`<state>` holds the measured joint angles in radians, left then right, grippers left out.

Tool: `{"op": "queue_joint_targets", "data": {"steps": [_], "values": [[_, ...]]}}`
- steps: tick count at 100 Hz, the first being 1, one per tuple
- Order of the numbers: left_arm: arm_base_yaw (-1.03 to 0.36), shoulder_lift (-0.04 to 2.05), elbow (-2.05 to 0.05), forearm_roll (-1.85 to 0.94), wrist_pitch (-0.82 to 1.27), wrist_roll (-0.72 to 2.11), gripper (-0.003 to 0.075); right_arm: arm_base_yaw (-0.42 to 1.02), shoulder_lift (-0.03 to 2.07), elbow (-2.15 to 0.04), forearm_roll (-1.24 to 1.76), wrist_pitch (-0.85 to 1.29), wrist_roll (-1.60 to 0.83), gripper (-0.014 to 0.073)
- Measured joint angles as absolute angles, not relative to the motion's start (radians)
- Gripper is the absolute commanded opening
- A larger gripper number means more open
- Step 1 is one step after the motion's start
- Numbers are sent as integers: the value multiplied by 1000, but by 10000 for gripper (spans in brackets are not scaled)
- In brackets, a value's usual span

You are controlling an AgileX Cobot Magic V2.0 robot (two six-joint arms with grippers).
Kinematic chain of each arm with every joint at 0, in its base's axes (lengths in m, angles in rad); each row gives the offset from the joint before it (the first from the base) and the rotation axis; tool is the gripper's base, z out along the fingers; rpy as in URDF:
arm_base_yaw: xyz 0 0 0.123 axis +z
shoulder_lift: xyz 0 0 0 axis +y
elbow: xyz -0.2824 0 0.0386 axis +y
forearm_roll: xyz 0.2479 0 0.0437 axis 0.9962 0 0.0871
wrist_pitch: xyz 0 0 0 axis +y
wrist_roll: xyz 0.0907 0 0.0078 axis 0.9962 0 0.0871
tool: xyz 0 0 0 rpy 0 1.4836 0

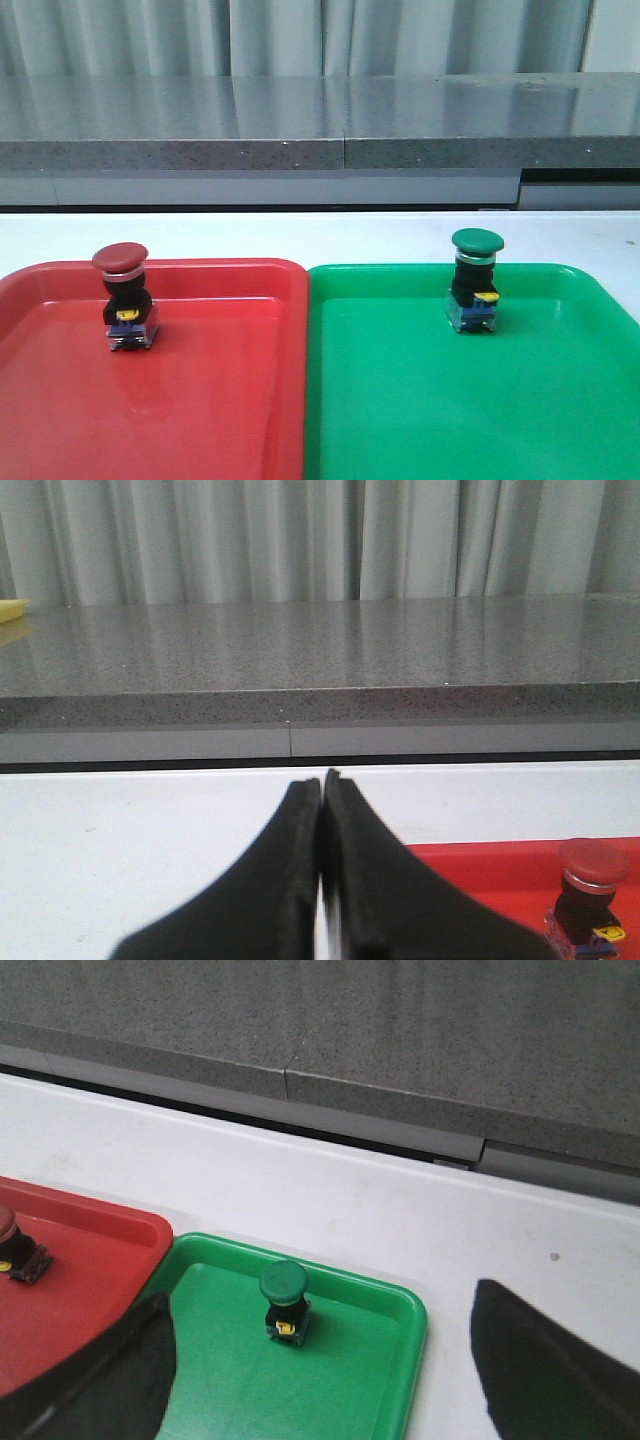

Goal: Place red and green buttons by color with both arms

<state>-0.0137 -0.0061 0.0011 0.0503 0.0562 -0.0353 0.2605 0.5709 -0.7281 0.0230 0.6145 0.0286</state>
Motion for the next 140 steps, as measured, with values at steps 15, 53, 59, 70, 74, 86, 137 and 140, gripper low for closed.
{"op": "queue_joint_targets", "data": {"steps": [15, 53, 59, 70, 74, 86, 137, 140], "values": [[-14, -6, 1, 50, 56, -35, -19, 261, 470, -677, 23, 639, 29, 472], [-14, -6, 1, 50, 56, -35, -19, 261, 395, -651, 22, 645, 29, -113], [-14, -6, 1, 50, 56, -35, -19, 261, 395, -650, 22, 645, 29, -109], [-14, -6, 1, 50, 56, -35, -19, 261, 395, -650, 22, 645, 29, -111], [-14, -6, 1, 50, 56, -35, -19, 261, 395, -650, 22, 645, 29, -111], [-14, -6, 1, 50, 56, -35, -19, 261, 395, -650, 22, 645, 29, -111], [-14, -6, 1, 50, 56, -35, -19, 261, 393, -650, 15, 645, 29, -111], [-14, -6, 1, 50, 56, -35, -19, 261, 392, -650, 6, 645, 29, -111]]}}
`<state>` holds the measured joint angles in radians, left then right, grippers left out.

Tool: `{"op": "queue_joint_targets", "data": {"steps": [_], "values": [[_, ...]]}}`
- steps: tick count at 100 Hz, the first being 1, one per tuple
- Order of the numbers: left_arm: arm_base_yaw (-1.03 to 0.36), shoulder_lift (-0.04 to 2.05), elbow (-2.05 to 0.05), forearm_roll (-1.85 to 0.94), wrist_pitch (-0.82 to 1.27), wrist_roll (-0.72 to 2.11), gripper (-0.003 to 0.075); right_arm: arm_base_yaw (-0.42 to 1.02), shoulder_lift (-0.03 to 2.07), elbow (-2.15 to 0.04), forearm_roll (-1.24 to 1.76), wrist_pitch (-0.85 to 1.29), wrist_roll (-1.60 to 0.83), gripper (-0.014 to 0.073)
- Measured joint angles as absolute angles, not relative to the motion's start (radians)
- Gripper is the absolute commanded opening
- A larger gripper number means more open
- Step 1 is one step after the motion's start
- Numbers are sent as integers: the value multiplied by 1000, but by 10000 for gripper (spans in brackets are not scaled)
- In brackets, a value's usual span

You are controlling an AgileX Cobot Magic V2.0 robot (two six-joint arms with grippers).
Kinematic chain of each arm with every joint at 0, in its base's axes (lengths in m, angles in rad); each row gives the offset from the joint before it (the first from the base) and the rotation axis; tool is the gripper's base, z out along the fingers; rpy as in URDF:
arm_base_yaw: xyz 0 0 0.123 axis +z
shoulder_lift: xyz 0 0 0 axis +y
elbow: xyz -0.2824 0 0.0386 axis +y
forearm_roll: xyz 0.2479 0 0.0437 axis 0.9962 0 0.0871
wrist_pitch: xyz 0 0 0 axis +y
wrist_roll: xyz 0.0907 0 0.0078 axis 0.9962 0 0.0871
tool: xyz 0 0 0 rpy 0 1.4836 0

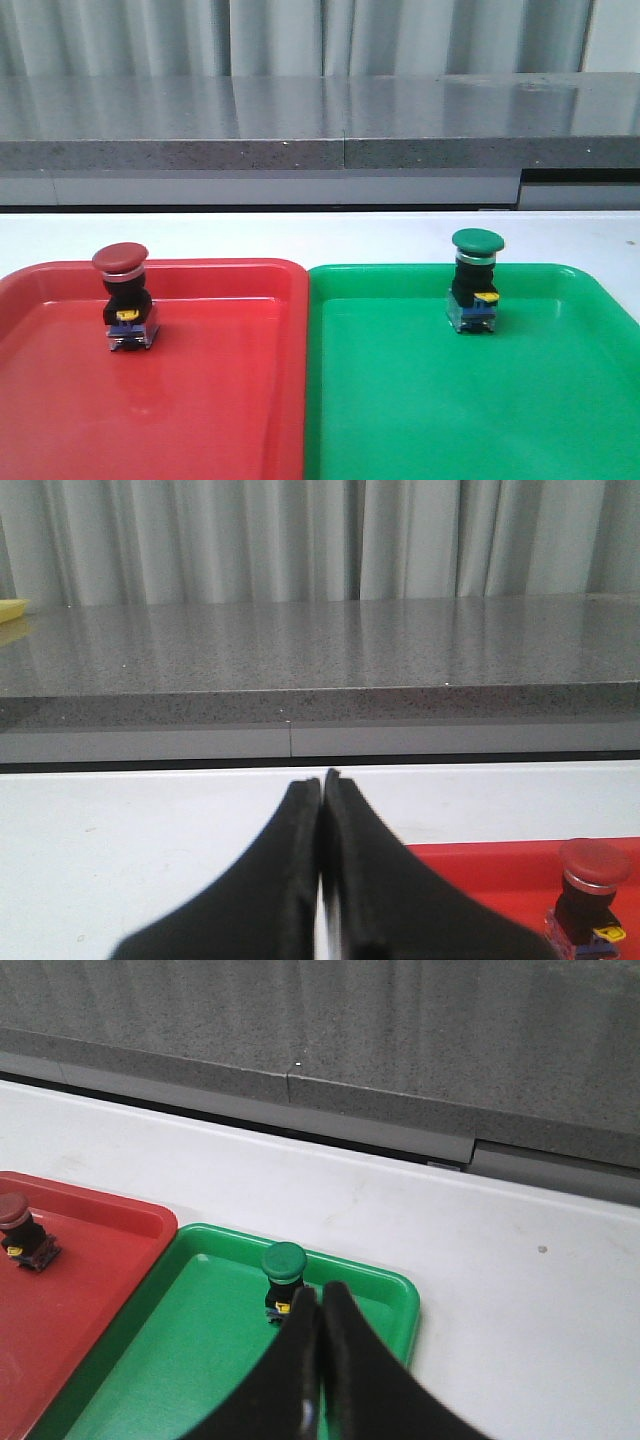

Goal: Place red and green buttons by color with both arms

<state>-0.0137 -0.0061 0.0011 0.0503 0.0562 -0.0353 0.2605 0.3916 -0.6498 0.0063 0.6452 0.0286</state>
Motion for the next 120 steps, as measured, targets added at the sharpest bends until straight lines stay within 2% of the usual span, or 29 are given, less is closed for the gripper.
{"op": "queue_joint_targets", "data": {"steps": [18, 38, 66, 84, 107, 120], "values": [[-14, -6, 1, 50, 56, -35, -20, 261, 323, -605, -34, 603, 29, -111], [-14, -6, 1, 50, 56, -35, -20, 250, 171, -452, -43, 481, 29, -111], [-14, -6, 1, 50, 56, -35, -19, 102, -1, -235, -34, 344, 27, -111], [-14, -6, 1, 50, 56, -35, -19, 31, -11, -122, -23, 227, 27, -111], [-14, -6, 1, 50, 54, -35, -19, 24, -11, 3, -23, 36, 27, -111], [-14, -6, 1, 50, 54, -35, -20, 24, -11, 27, -22, 15, 27, -111]]}}
